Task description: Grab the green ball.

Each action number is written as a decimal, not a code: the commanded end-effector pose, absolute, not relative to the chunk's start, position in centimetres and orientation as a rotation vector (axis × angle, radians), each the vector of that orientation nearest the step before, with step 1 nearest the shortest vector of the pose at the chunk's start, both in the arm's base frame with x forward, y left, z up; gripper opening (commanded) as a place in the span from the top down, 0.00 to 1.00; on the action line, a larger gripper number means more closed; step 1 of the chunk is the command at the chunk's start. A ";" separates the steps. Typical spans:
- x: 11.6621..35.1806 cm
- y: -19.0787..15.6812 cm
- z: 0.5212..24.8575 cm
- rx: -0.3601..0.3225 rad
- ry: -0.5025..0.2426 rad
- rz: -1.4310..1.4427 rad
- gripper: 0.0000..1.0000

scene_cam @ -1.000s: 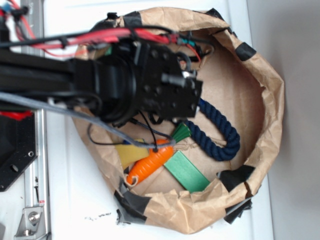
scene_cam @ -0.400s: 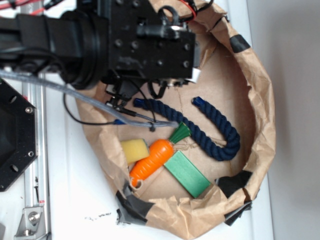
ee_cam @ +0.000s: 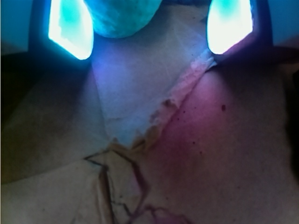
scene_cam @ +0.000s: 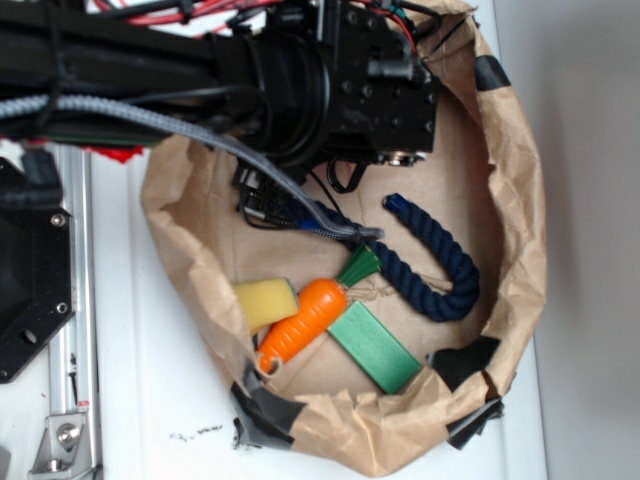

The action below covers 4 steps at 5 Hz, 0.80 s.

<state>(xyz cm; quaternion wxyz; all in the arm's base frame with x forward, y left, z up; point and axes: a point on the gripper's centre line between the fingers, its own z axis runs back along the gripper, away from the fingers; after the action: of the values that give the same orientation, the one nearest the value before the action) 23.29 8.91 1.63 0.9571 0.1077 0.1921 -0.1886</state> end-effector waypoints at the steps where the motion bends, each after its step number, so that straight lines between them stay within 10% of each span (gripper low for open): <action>1: 23.0 8.3 0.9 0.304 0.390 -0.343 0.00; 3: 22.4 8.7 1.7 0.315 0.371 -0.313 0.46; 4: 22.6 9.2 5.7 0.239 0.252 -0.251 0.00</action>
<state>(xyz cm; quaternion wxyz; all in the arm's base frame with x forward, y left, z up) 22.81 8.92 4.71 0.9729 0.1106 0.1449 -0.1422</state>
